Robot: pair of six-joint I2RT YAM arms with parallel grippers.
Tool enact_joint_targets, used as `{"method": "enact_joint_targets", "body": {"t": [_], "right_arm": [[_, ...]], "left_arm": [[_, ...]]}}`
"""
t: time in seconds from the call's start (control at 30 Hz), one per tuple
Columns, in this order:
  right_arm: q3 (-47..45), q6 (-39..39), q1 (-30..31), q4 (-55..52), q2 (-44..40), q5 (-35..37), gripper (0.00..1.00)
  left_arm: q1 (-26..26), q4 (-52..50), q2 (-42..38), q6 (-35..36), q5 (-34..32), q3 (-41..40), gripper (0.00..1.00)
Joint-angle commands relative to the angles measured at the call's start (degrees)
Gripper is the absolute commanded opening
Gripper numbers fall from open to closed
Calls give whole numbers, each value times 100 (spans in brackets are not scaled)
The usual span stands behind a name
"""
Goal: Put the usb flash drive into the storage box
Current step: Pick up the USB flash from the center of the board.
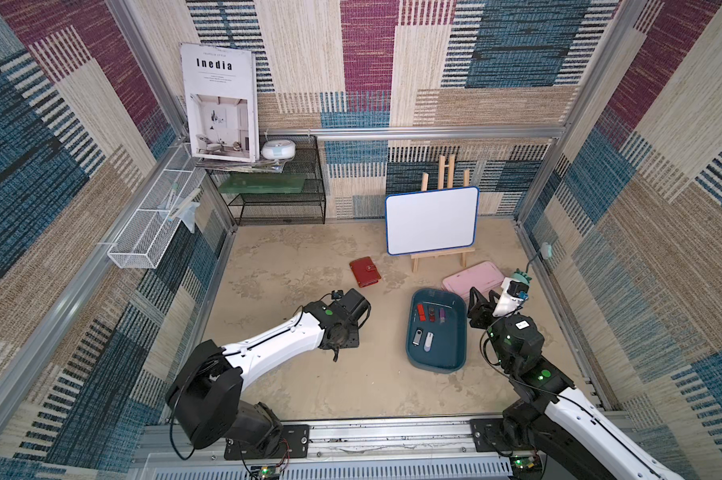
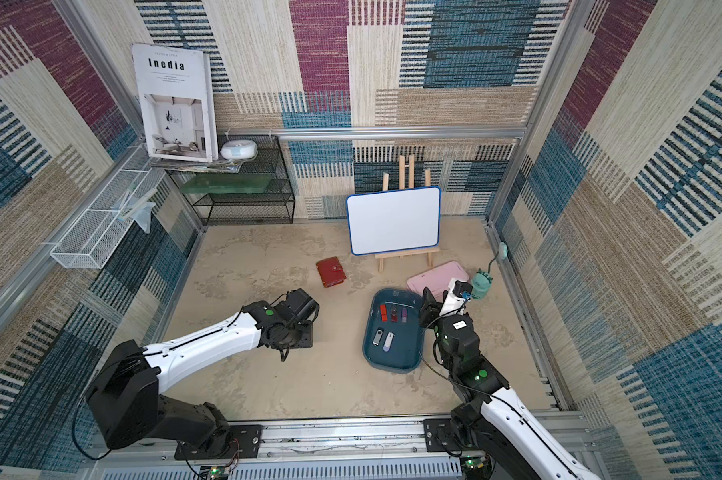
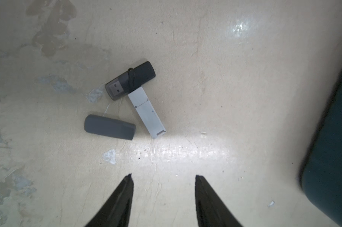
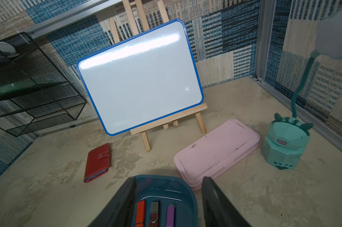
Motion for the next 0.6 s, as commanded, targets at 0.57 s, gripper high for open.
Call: {"method": "enact_joint_targets", "body": {"t": [0.57], "right_arm": [[-124, 101, 3, 160, -34, 71, 58]], "left_arm": [[426, 448, 1240, 189, -84, 316, 52]]}}
